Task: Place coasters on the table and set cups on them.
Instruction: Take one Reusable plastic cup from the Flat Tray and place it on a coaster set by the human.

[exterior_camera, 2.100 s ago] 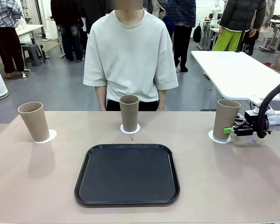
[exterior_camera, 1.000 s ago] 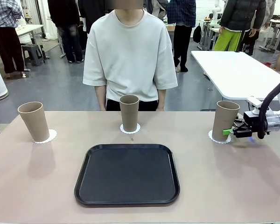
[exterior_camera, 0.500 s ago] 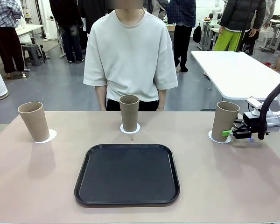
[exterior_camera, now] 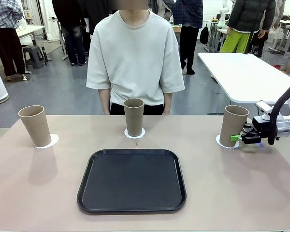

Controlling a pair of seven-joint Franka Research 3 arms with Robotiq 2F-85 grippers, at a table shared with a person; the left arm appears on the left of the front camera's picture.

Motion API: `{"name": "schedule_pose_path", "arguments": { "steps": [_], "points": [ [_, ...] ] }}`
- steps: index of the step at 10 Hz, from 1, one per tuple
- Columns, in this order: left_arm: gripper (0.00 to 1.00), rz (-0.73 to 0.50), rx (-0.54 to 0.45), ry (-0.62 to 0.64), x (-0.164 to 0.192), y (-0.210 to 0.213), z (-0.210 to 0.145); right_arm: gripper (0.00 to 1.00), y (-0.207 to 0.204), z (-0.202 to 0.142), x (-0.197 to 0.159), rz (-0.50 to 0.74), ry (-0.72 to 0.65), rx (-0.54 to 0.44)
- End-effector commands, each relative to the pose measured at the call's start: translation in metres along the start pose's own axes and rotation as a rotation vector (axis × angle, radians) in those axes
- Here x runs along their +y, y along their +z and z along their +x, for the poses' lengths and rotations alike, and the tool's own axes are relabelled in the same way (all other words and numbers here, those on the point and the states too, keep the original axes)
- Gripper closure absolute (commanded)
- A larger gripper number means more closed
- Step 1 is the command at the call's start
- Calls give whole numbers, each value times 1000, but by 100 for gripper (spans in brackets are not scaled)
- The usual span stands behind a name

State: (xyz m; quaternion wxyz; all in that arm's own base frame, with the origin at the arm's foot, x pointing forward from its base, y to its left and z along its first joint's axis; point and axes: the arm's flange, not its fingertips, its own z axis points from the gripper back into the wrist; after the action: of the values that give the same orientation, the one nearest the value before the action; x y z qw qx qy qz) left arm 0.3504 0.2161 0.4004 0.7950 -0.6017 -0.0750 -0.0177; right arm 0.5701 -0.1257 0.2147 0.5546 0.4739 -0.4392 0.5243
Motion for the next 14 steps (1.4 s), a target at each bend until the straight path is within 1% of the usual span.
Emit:
{"name": "schedule_pose_path", "arguments": {
  "steps": [1,3,4,10,14],
  "points": [
    [0,0,-15,8,-2,1,2,19,5,0,-7,9,21,5],
    [0,0,-15,8,-2,1,2,19,6,-1,-8,20,21,8],
    [0,0,-15,8,-2,1,2,0,7,-1,-8,25,16,8],
    [0,0,-15,8,-2,1,2,0,8,-1,-9,15,-1,25],
    [0,0,-15,8,-2,1,2,0,16,-1,-21,-47,-12,57]
  ]
}}
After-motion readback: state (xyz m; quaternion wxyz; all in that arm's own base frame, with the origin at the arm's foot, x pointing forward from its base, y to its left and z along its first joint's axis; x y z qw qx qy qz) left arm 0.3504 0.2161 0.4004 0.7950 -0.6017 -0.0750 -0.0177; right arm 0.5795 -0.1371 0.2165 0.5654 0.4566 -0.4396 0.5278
